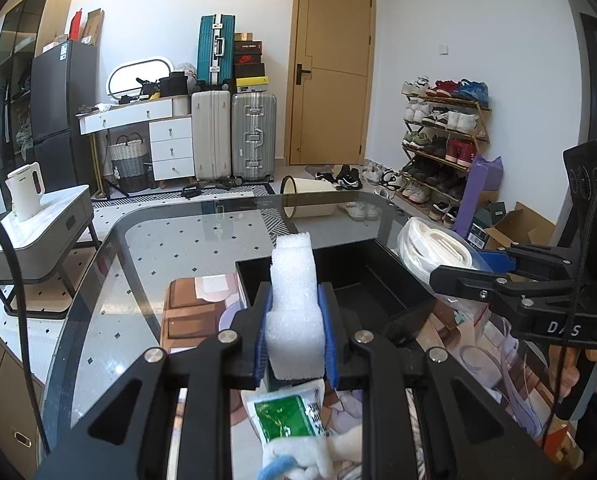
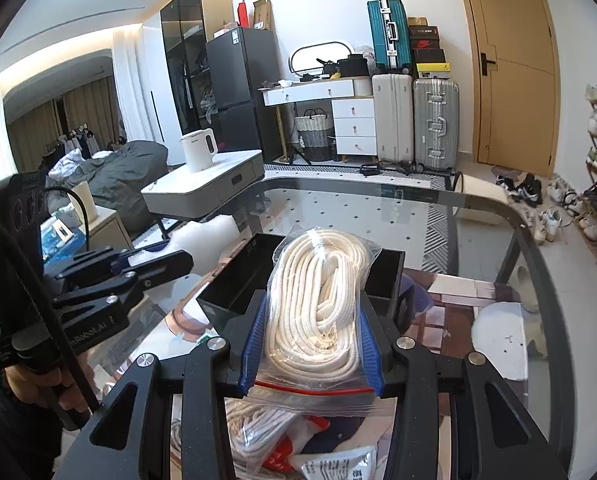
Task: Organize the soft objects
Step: 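Carry the foam block and rope bag into the black box with both grippers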
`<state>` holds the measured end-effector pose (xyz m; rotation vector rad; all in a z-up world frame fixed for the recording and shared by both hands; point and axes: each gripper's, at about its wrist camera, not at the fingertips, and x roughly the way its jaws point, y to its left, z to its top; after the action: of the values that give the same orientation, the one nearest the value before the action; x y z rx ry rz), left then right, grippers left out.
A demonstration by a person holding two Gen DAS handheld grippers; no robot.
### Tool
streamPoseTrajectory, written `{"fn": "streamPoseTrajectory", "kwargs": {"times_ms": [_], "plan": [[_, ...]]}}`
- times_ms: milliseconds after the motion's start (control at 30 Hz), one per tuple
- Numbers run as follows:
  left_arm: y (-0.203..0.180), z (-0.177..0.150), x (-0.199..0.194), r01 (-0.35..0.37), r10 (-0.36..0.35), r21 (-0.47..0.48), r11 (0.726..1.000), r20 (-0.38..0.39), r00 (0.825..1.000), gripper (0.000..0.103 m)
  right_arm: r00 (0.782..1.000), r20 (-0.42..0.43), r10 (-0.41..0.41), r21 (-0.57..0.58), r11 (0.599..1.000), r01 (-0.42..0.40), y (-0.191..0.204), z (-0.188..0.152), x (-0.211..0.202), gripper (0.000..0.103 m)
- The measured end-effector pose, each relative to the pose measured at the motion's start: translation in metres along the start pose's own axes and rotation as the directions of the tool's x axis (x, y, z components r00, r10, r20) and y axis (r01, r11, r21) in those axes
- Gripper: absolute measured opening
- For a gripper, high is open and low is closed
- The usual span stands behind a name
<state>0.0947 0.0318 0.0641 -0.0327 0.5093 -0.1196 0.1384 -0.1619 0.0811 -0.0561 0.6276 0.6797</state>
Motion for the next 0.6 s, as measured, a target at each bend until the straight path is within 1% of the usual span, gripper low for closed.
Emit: {"fn": "streamPoseTrajectory", "kwargs": {"times_ms": [267,400,600], "plan": [[0.001,0.004,0.017,0.005,-0.005,-0.001,1.0,-0.008,1.0,0.02,1.0,-0.02,0.019,-0.003,1.0,-0.019,-0.01,0.008,0.022,0.042],[0.001,0.009,0.027,0.015,-0.015,0.008,1.0,-0.019,1.0,0.02,0.999,-0.043,0.029,-0.007,1.0,-0.029,-0.014,0.015,0.037,0.042],[0.001,0.012,0.044,0.024,-0.024,0.005,1.0,-0.04,0.999,0.02,0.996,-0.083,0.022,-0.022,0.999,-0.024,-0.018,0.021,0.058,0.042]]}}
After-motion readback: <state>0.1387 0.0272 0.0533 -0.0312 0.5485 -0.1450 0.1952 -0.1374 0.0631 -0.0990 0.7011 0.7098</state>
